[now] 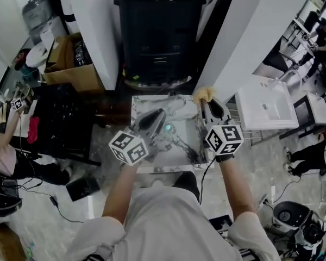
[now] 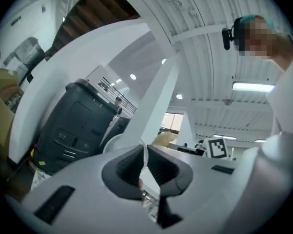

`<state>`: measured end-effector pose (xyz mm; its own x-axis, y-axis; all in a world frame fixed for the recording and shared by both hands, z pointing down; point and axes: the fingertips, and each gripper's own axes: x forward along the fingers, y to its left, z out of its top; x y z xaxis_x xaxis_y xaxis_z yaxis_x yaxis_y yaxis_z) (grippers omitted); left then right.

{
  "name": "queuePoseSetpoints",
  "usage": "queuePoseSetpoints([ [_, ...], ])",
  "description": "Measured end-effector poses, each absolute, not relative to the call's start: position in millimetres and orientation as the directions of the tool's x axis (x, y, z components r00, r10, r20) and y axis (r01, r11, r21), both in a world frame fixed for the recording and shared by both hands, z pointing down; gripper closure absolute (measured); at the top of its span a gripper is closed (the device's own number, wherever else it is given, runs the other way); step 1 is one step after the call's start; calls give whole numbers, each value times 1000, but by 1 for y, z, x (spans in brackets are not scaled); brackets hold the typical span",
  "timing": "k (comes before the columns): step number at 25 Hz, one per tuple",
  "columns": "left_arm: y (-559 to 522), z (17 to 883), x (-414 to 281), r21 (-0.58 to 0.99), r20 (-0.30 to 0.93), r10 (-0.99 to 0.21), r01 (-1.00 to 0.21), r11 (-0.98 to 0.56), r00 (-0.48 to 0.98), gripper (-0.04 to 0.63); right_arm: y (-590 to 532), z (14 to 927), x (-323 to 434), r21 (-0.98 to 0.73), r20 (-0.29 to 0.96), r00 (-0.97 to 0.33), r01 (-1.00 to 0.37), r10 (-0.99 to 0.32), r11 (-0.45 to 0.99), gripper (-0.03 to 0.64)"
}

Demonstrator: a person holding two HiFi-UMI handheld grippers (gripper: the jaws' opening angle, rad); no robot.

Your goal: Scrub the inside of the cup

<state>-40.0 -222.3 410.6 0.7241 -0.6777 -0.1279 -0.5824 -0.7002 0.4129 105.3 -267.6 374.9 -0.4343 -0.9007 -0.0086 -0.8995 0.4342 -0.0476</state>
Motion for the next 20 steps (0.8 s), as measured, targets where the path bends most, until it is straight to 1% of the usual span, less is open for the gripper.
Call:
queuePoseSetpoints([
  [3,-244,401,-45,393,-135,-747,-657,-643,651,571,-276,373,102,-19,-37,-370,-928,-928,371,583],
  [7,-265,391,-39,243,-120,-830,-795,-556,544,571,-286,383,94,-54,-41,-315,-947,-948,317,583],
  [9,-270,390,-40,192,-119,-864,-843,-503,488,571,-289,389,92,-85,-32,-292,-952,-956,294,583],
  [11,-271,388,-41,150,-125,-887,-876,-459,444,571,-289,393,92,-103,-28,-275,-955,-961,277,583],
  [15,-269,382,-42,28,-155,-918,-927,-373,365,571,-286,391,97,-84,-52,-245,-965,-968,249,584],
  [20,-274,390,-45,-33,-144,-929,-940,-341,342,571,-283,390,111,-88,-76,-208,-973,-975,214,584],
])
